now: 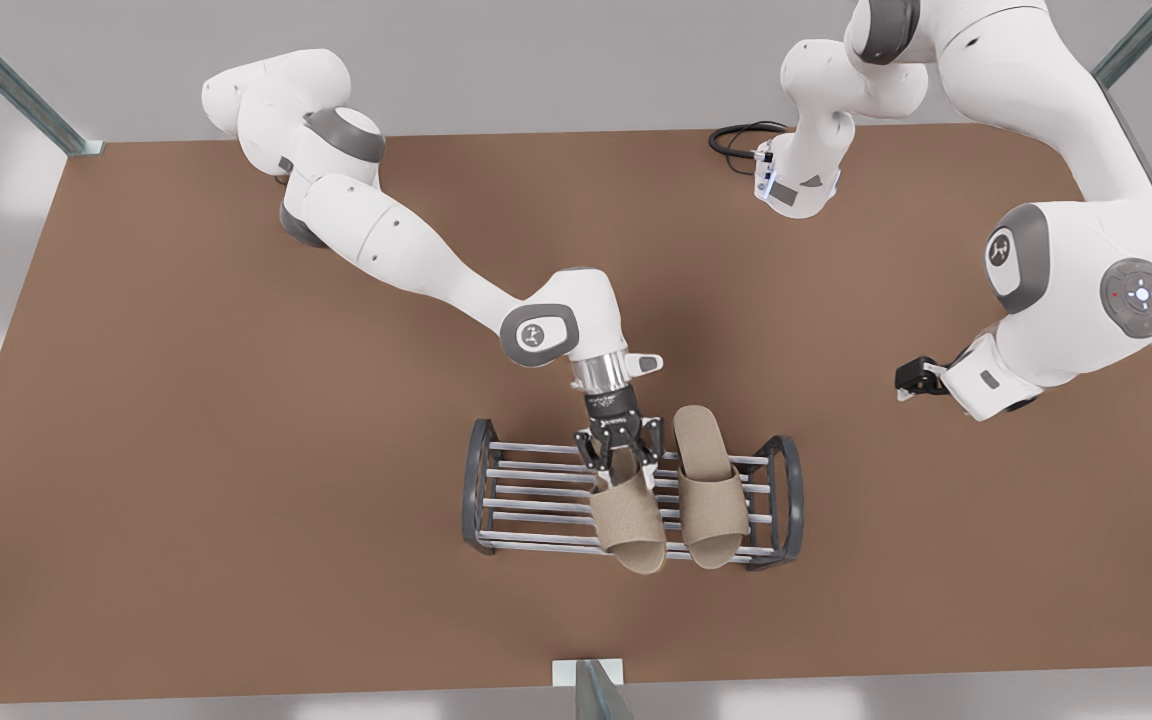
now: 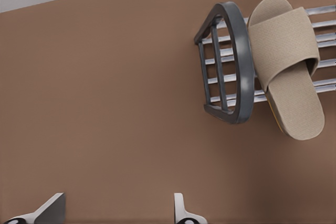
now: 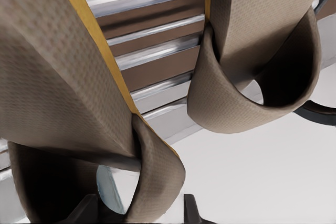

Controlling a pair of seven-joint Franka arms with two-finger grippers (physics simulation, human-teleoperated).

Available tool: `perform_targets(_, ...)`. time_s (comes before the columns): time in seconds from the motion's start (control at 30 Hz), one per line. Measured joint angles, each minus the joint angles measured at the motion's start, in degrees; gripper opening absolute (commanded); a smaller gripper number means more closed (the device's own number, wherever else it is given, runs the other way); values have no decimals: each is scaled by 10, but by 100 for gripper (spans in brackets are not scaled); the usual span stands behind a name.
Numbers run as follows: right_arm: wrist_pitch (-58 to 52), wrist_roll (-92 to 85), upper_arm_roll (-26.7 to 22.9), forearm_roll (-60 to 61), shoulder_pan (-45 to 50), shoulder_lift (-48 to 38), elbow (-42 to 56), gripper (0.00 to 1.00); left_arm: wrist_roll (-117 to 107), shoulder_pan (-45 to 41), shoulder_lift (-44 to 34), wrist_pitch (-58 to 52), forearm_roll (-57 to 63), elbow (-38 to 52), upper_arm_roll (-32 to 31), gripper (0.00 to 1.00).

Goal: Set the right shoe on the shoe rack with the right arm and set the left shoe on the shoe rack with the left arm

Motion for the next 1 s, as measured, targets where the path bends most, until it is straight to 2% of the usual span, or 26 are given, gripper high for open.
perform_targets(0.2, 3, 12, -1, 6, 0, -3, -2, 100, 4, -15, 0, -3, 0, 0, 14, 100)
perform_targets(0.27, -2, 7, 5, 29, -2, -43, -16, 100, 5, -15, 0, -4, 0, 0, 14, 100)
perform_targets(0.33, -28, -2, 51, 124, -12, -100, -28, 100, 6, -15, 0, -5, 0, 0, 14, 100)
perform_targets(0.37, -53, -3, 90, 185, -20, -130, -35, 100, 7, -16, 0, -6, 0, 0, 13, 100)
perform_targets(0.4, -85, 1, 159, 245, -44, -149, -36, 100, 7, -16, 0, -7, 0, 0, 13, 100)
perform_targets(0.43, -124, 10, 200, 318, -64, -182, -31, 100, 7, -16, 0, -8, 0, 0, 13, 100)
perform_targets(0.47, -167, 20, 217, 397, -103, -229, -29, 100, 8, -16, 0, -8, 0, 0, 13, 100)
perform_targets(0.5, -208, 30, 201, 468, -151, -282, -31, 100, 8, -16, 0, -6, -1, 1, 13, 100)
perform_targets(0.57, -279, 48, 169, 576, -209, -330, -29, 100, 9, -15, 1, 0, -4, 1, 13, 100)
perform_targets(0.6, -311, 56, 130, 629, -223, -341, -29, 100, 9, -16, 2, 4, -5, 1, 12, 100)
perform_targets(0.63, -337, 64, 22, 691, -190, -357, -29, 100, 9, -17, 4, 8, -6, 1, 12, 100)
perform_targets(0.67, -360, 72, -123, 766, -132, -374, -32, 100, 9, -18, 4, 11, -6, 1, 11, 100)
perform_targets(0.7, -380, 82, -236, 843, -96, -393, -50, 100, 10, -18, 5, 14, -7, 1, 11, 100)
perform_targets(0.77, -412, 129, -358, 976, -66, -445, -121, 100, 10, -19, 5, 19, -7, 0, 10, 100)
perform_targets(0.83, -436, 178, -444, 1049, -67, -501, -204, 100, 10, -19, 5, 21, -7, 0, 10, 100)
perform_targets(0.87, -447, 201, -462, 1056, -74, -514, -214, 100, 10, -19, 5, 22, -7, 0, 11, 100)
perform_targets(1.0, -476, 280, -480, 1063, -102, -518, -219, 100, 11, -19, 14, 25, -6, 0, 10, 100)
